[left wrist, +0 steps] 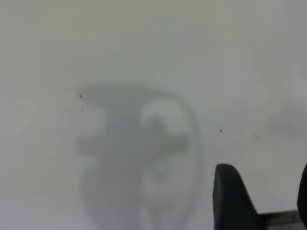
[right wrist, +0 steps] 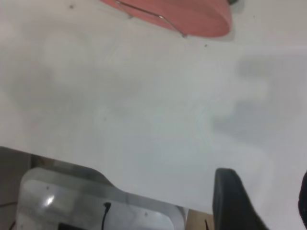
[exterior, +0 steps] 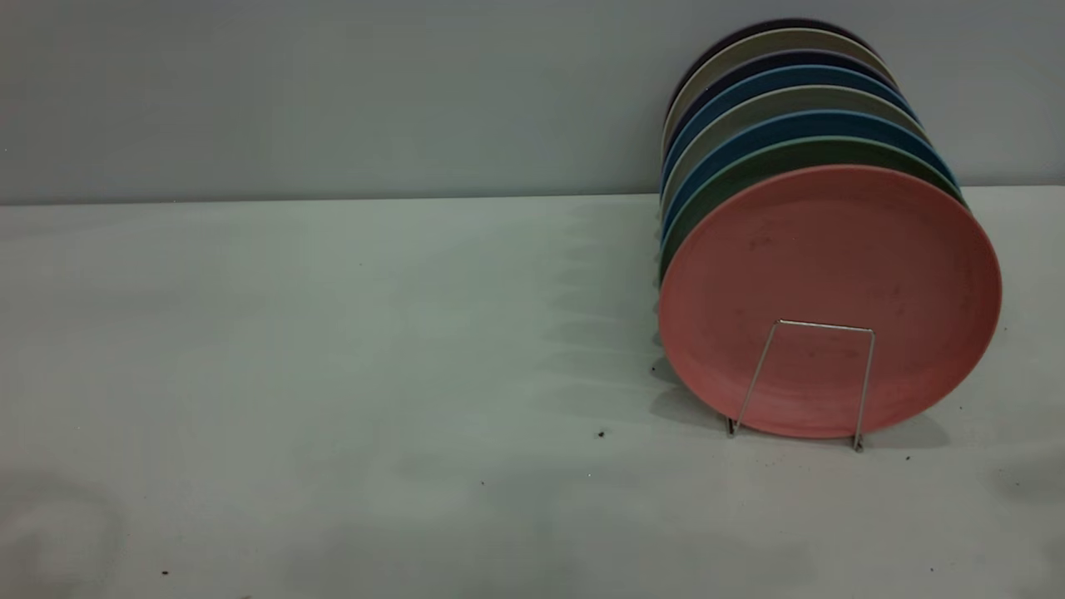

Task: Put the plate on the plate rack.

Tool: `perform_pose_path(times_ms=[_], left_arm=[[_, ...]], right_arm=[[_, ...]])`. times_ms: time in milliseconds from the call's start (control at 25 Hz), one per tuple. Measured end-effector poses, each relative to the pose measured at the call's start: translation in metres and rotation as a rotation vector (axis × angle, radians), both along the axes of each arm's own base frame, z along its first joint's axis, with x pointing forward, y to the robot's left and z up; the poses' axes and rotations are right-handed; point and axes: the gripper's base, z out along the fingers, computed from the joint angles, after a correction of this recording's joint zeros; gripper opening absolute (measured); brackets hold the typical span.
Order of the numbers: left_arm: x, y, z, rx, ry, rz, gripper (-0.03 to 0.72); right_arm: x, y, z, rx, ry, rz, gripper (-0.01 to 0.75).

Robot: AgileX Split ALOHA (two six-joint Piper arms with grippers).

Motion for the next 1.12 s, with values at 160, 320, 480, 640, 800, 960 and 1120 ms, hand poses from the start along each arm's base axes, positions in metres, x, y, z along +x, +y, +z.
perform_pose_path(times_ms=[160, 320, 480, 640, 800, 960, 1120], left_arm=[[-0.051, -0.007, 0.0, -0.011, -0.053, 0.004, 0.37], [-0.094, -0.013, -0.011, -0.028, -0.096, 0.029, 0.37], [-0.128, -0.018, -0.031, -0.042, -0.092, 0.05, 0.37], [-0.154, -0.02, -0.044, -0.045, -0.102, 0.06, 0.37], [-0.177, -0.022, -0.048, -0.033, -0.151, 0.068, 0.37], [-0.191, -0.024, -0.052, -0.03, -0.216, 0.078, 0.37], [-0.196, -0.021, -0.059, 0.001, -0.226, 0.086, 0.37]], right_arm=[[-0.044, 0.011, 0.008, 0.029, -0.06, -0.001, 0.357], [-0.087, 0.021, 0.002, 0.057, -0.127, -0.004, 0.357], [-0.124, 0.029, -0.015, 0.071, -0.172, -0.01, 0.357], [-0.155, 0.038, -0.033, 0.076, -0.208, 0.034, 0.357], [-0.181, 0.041, -0.042, 0.033, -0.274, 0.1, 0.357], [-0.2, 0.038, -0.041, -0.034, -0.352, 0.14, 0.357], [-0.211, 0.032, -0.042, -0.114, -0.41, 0.142, 0.357]])
